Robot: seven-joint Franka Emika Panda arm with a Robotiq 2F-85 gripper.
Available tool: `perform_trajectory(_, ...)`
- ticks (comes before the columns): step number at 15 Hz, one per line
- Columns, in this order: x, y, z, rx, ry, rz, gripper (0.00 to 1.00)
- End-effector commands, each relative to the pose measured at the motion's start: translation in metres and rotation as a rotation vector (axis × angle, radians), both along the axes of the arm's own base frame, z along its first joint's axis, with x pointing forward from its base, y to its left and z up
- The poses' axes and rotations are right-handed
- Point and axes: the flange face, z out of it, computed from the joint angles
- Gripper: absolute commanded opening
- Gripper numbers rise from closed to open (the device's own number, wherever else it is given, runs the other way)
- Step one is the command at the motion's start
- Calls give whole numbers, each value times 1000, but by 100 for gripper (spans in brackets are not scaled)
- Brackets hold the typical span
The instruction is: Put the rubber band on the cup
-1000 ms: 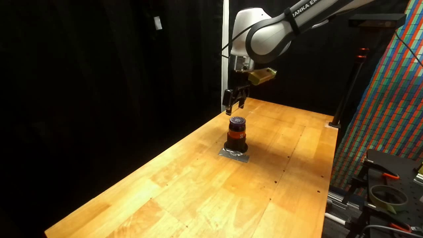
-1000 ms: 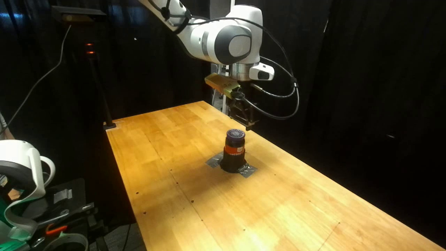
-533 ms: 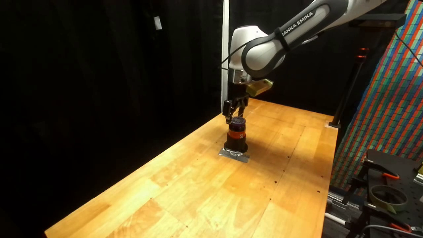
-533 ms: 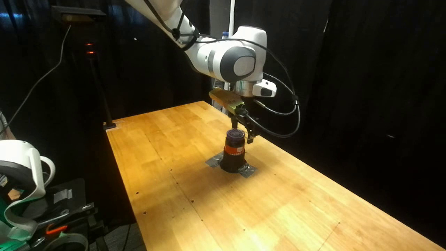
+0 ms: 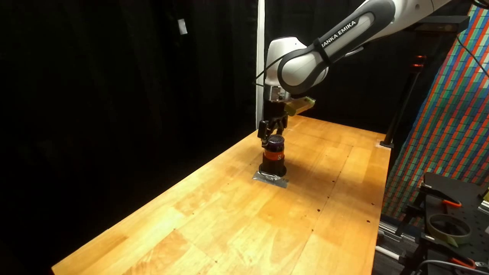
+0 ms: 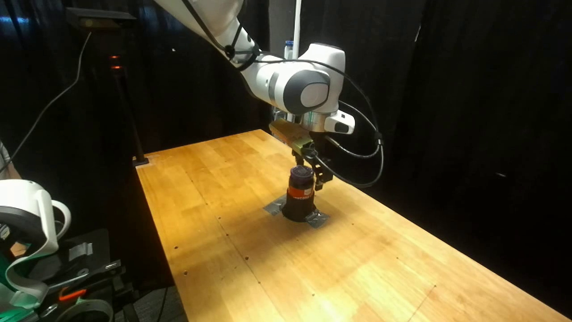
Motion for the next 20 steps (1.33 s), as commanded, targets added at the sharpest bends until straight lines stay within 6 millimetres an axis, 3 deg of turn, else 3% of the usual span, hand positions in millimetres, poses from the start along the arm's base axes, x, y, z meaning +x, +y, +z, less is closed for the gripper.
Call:
perform_trajectory(1,-15,-15,10,35,47,-10,100)
perform_trajectory(4,-27,-25,12,60,58,-41,100)
perform_trajectory(16,-80,-28,-8,119,134,-33,100)
perform_trajectory(20,-96,-35,-10,109,42,-49,100)
